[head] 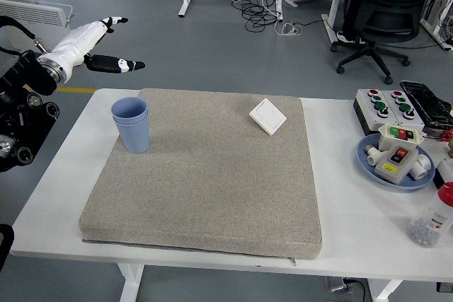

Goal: Push cup pick cup insert cup

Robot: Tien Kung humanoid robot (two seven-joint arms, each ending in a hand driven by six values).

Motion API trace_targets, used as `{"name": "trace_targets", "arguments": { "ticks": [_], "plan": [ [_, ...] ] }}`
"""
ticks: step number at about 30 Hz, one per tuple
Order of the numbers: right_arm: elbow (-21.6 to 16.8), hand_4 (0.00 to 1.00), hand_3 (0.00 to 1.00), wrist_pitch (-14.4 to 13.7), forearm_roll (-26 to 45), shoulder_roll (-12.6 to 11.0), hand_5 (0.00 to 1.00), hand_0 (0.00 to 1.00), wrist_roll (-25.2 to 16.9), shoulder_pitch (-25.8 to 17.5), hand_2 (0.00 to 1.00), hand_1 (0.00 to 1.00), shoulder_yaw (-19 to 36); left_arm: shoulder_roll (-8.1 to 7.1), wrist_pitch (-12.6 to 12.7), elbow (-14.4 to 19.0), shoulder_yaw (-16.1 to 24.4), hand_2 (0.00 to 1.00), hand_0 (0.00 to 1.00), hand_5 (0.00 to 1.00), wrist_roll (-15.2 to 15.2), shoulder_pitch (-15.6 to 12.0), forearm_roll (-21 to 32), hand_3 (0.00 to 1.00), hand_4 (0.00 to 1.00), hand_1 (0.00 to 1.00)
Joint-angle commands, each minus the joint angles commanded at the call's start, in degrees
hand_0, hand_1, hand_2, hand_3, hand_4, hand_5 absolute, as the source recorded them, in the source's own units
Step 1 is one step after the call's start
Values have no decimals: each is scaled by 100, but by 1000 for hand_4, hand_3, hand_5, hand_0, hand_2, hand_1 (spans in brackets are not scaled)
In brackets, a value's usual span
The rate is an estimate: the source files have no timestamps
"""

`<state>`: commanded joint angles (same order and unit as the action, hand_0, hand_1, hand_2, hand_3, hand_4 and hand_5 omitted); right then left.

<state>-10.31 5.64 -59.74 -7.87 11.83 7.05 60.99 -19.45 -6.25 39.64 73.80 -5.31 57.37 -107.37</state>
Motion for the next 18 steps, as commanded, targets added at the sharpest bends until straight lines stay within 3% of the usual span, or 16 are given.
{"name": "trace_targets", "arguments": {
  "ticks": [3,7,15,18],
  "plan": [
    [0,127,566,-8,-1,11,466,774,0,-14,675,678,42,-38,110,591,352,883,780,958,523,-465,708,811,614,814],
    [0,128,567,-10,-88,27,467,774,7,-26,675,678,104,-9,151,1352,799,895,790,998,925,-1049,1713,819,615,833],
    [0,128,567,-27,-160,72,466,773,6,-62,675,679,205,98,17,2663,1571,904,800,998,1290,-2460,3650,822,615,839],
    [0,128,566,-25,-198,75,467,773,5,-66,675,678,236,294,-2,3038,1825,912,808,998,1273,-3017,4336,826,616,848]
  ]
}}
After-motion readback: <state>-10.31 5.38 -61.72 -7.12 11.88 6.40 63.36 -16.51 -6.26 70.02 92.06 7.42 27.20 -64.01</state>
